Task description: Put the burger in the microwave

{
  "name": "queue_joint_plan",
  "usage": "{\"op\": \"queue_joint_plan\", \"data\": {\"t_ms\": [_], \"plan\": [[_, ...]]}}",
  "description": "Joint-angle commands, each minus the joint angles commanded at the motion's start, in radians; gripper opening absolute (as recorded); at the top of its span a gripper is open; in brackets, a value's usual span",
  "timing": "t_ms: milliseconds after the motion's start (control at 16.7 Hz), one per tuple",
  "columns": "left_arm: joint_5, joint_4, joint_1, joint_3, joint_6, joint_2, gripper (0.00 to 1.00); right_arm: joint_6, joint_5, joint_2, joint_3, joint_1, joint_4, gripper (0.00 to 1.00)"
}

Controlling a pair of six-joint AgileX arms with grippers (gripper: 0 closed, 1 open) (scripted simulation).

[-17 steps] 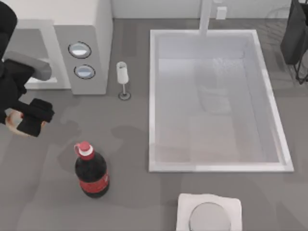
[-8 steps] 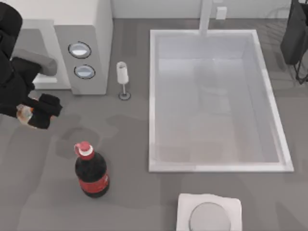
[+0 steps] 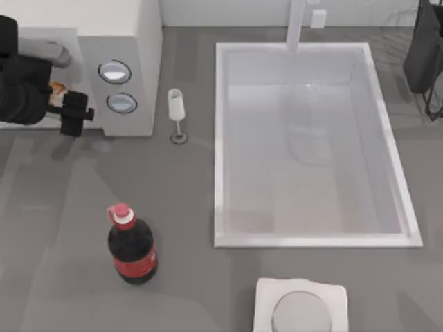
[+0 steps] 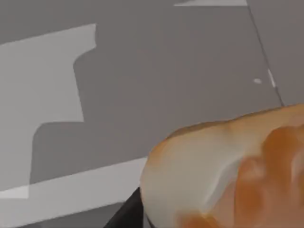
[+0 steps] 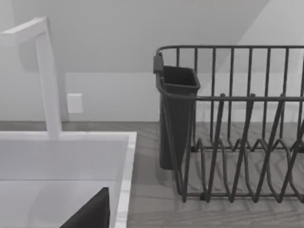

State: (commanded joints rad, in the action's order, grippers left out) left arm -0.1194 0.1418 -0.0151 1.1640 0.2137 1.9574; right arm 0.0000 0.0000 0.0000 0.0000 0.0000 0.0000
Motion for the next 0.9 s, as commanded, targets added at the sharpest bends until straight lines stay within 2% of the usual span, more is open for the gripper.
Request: {"op": "queue_joint_plan", "data": {"t_ms": [240, 480, 660, 900], "plan": [[-0.013, -0.474, 0.063, -0.067, -0.064, 0.092, 0.0, 0.0, 0.0, 0.0, 0.0, 0.0, 0.0, 1.0], [-0.023, -0.8, 0.116, -0.144, -0.117, 0.156, 0.0, 0.0, 0.0, 0.0, 0.0, 0.0, 0.0, 1.0], [-0.032, -0.933, 0.136, -0.188, -0.141, 0.182, 0.0, 0.0, 0.0, 0.0, 0.0, 0.0, 0.0, 1.0], [-0.036, -0.971, 0.14, -0.203, -0.148, 0.188, 0.0, 0.0, 0.0, 0.0, 0.0, 0.0, 0.0, 1.0]]}}
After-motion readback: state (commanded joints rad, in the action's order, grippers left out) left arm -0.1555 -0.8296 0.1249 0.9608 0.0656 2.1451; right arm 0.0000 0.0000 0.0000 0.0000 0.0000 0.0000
